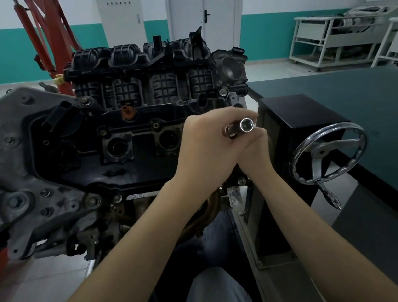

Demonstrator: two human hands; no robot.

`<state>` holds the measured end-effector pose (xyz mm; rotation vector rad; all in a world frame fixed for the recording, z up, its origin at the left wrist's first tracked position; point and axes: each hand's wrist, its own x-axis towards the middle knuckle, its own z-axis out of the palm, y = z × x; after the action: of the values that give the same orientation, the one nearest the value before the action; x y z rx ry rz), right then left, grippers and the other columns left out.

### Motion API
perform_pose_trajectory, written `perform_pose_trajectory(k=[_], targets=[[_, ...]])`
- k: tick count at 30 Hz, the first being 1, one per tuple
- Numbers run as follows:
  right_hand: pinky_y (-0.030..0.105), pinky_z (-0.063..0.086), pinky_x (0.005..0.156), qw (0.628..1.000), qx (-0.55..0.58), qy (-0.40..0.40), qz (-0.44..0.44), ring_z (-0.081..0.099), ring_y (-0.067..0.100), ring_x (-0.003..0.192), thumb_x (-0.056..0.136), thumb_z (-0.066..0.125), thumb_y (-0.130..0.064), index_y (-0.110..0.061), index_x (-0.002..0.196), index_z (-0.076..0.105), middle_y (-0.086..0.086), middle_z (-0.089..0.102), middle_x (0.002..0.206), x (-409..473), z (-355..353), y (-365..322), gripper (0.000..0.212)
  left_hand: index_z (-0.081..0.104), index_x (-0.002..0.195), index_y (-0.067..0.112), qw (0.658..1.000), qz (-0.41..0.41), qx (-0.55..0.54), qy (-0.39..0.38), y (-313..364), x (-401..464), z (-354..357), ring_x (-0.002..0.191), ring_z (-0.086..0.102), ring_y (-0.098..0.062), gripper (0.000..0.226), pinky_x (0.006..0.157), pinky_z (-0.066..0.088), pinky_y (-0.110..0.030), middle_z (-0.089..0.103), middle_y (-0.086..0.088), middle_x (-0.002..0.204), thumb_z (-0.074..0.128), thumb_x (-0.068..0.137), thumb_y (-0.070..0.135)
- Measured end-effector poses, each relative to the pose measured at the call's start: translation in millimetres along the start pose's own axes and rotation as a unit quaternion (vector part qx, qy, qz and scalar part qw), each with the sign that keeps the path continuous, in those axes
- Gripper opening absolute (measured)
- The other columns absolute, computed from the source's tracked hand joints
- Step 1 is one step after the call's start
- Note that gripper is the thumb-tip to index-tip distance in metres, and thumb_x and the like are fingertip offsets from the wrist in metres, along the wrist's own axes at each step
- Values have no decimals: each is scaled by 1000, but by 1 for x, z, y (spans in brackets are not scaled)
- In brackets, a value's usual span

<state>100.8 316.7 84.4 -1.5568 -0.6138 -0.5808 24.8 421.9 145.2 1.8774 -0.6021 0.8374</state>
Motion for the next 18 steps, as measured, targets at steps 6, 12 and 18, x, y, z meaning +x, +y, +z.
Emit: perform_pose_trajectory(k=[6,12,18], targets=[[9,47,63,999,-44,14,-17,62,-9,71,80,58,1,-33,77,60,-25,65,69,1,-2,3,34,69,111,4,991,-37,-102,-83,-1,4,-6,98,69,-11,33,91,55,-31,73,-5,101,71,80,-7],[11,47,66,1000,5,15,-19,63,-6,73,77,60,-23,-32,82,63,-24,68,74,-1,1,-5,10,74,100,7,1000,-16,-4,-9,0,3,-3,90,70,-10,22,86,56,-29,74,-4,94,78,78,6],[3,44,62,1000,4,7,15,60,-16,69,81,56,-9,-40,67,62,-33,64,69,0,2,-5,34,66,117,4,989,-45,-92,-105,1,4,-6,103,68,-11,38,94,53,-31,71,-4,106,71,81,-5]])
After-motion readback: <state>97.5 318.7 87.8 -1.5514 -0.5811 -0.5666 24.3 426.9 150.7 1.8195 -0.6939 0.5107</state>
